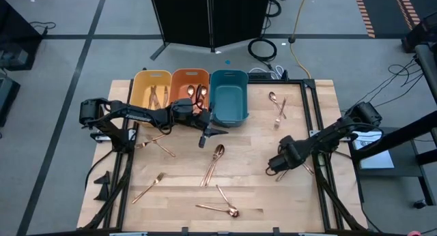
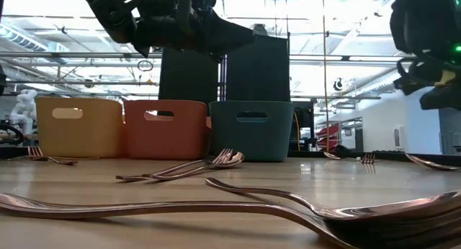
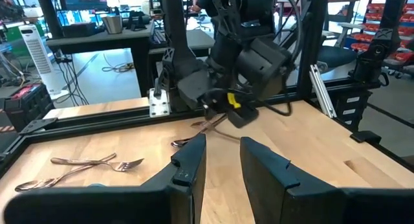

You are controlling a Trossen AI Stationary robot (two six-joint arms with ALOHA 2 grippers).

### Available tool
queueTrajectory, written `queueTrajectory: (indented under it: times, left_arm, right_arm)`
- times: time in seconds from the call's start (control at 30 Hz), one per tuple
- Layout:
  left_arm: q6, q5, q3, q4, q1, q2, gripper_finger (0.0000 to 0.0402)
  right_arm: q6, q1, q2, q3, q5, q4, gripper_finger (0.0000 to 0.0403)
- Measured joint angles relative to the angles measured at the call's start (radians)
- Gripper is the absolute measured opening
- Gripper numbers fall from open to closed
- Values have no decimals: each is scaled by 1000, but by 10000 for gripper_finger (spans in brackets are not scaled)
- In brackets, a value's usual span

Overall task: Sort silverware
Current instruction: Put the gold spoon into the orange bin

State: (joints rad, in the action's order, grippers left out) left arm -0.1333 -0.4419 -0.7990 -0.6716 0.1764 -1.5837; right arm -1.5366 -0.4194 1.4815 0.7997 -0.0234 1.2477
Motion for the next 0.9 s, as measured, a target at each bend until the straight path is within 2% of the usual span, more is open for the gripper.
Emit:
queueTrajectory:
  times: [0.17, 0.47, 0.6, 0.77, 0.9]
  left_arm:
    - [0, 0, 0, 1, 0, 0, 93]
    - [0, -1, 0, 8, 0, 0, 93]
    - [-3, -1, 0, 9, 0, 0, 93]
    - [-3, -1, 0, 9, 0, 0, 93]
    - [-3, -1, 0, 11, 0, 0, 93]
  right_arm:
    - [92, 29, 0, 0, -36, -83, 12]
    - [179, 78, -1, -58, -24, -82, 120]
    - [224, 97, -1, -95, -23, -102, 150]
    - [327, 151, -6, -180, 9, -254, 155]
    - [367, 200, -15, -221, 71, -304, 126]
